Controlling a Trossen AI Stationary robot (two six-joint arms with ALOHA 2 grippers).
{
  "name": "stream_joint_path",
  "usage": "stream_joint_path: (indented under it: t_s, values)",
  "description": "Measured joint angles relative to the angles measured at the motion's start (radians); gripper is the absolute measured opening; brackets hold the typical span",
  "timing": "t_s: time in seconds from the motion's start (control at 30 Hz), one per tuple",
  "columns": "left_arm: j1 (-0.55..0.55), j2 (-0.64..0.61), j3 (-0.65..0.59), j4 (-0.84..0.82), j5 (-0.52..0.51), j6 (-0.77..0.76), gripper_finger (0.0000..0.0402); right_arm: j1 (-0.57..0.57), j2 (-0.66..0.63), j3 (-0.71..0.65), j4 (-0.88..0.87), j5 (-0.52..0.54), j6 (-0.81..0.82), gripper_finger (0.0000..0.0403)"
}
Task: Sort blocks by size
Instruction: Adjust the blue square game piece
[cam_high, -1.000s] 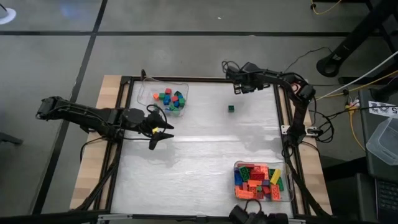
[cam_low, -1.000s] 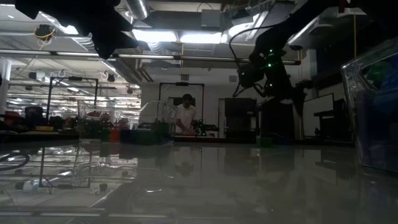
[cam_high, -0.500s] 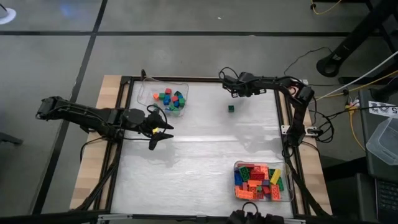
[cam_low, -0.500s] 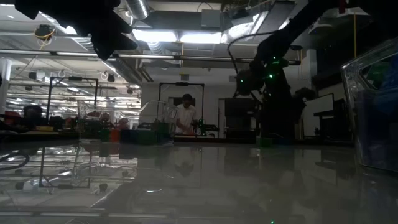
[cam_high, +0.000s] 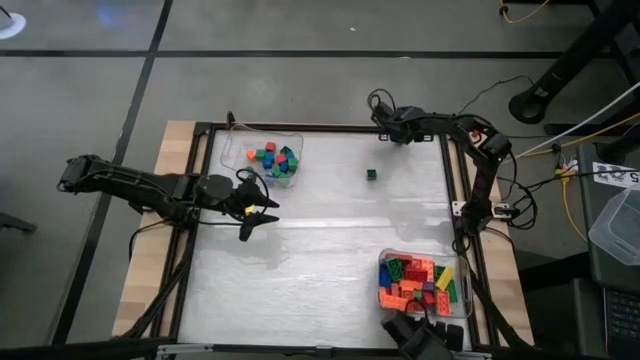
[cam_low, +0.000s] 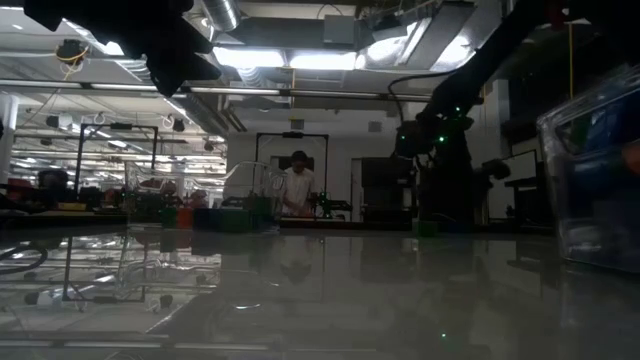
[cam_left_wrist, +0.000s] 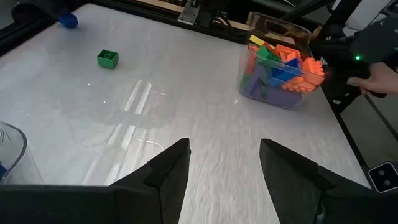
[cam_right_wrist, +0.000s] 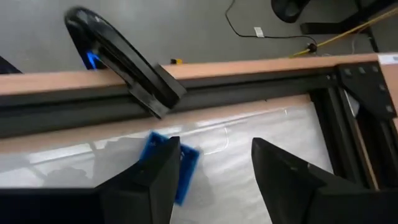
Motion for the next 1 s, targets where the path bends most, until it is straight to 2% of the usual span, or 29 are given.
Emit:
stream_joint_path:
  t_s: [0.27,0.6,0.77,1.0]
  values:
    - [0.000,0.000,0.000,0.001,0.000,0.000,0.0182,-0.029,0.000,0.000,0.011,-0.012,-0.053,0.0198]
    - [0.000,0.000,0.000,0.000,0.000,-0.002,0.0182,-0.023,0.073,0.005,0.019,-0.153,-0.104,0.0198]
    - [0.000,0.000,0.000,0.001,0.000,-0.003,0.0182,0.041,0.075,0.001,0.015,-0.117,-0.105,0.0198]
    - [0.000,0.000,0.000,0.000,0.000,-0.004,0.0182,0.178,0.065,0.000,0.011,-0.162,-0.105,0.0198]
